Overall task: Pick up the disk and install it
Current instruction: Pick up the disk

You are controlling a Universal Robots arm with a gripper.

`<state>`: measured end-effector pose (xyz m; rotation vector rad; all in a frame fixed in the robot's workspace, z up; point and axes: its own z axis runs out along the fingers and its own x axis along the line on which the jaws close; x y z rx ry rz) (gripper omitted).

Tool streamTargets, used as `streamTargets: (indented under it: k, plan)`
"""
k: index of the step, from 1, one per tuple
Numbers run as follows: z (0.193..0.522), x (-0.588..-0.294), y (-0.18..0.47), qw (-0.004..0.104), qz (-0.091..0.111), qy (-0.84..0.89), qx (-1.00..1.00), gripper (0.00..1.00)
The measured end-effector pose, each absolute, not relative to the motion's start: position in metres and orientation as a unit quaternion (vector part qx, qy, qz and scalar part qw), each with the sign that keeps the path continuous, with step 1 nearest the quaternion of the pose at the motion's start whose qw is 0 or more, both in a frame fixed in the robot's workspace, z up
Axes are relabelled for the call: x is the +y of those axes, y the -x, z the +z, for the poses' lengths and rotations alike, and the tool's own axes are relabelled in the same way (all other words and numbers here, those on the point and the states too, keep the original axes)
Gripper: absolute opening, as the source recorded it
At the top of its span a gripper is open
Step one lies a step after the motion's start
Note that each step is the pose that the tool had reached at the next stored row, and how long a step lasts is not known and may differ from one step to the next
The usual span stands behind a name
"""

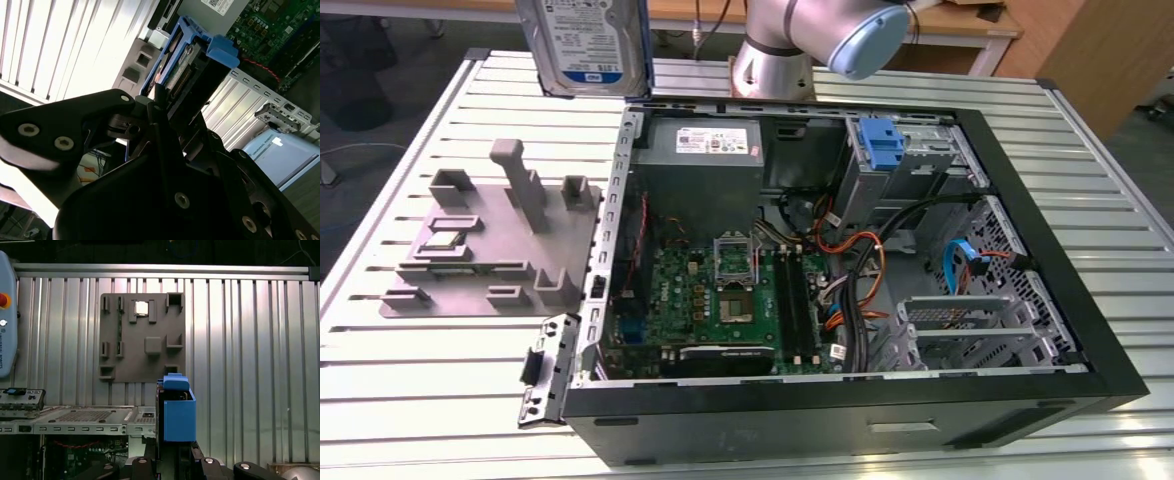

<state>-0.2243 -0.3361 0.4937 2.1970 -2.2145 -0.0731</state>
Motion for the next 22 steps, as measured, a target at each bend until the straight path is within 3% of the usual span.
streamTargets:
  k: [22]
  plan:
    - [0.493,-0.336,0.190,0.011,-0.024,-0.704,-0.710,0.35]
